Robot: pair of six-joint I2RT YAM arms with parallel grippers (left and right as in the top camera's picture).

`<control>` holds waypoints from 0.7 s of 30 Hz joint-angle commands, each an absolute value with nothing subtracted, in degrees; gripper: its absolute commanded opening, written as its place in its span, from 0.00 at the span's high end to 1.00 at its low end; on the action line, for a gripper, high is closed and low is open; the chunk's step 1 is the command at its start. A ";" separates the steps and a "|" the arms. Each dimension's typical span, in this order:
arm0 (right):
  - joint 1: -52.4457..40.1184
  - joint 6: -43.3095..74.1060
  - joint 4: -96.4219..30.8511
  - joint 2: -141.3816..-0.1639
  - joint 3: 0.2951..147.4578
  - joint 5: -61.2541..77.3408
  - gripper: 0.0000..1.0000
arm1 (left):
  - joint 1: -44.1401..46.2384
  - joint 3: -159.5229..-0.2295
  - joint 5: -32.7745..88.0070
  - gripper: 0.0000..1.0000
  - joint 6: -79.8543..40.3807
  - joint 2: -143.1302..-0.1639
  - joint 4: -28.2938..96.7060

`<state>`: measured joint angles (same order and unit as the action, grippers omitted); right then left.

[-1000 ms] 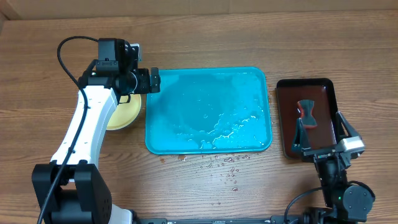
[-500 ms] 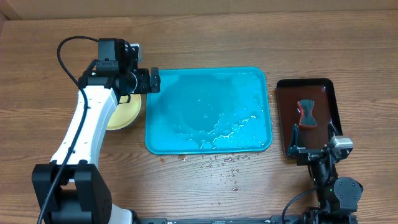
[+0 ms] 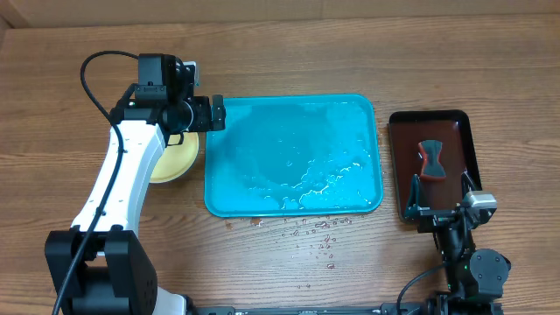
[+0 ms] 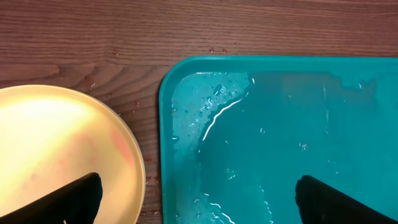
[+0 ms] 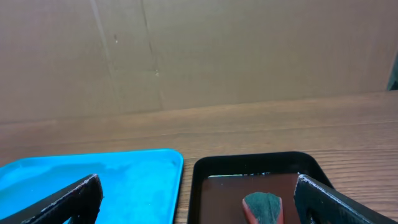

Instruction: Clean dirty plates on tray and stack at the side

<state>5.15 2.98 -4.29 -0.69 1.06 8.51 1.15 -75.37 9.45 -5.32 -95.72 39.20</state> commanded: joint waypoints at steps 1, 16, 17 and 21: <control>4.84 3.27 -3.99 -0.16 0.45 7.75 0.00 | 1.15 -76.29 9.91 0.00 -4.25 -94.80 39.11; 4.84 3.27 -3.99 -0.16 0.45 7.73 0.00 | 1.15 -76.23 5.04 0.00 -4.21 -91.42 40.49; 4.84 3.27 -3.99 -0.16 0.45 7.73 0.00 | 1.15 -76.23 3.73 0.00 -4.23 -90.61 40.62; 4.84 3.27 -3.99 -0.16 0.45 7.73 0.00 | 1.10 -74.28 2.35 0.00 -3.95 -85.60 39.38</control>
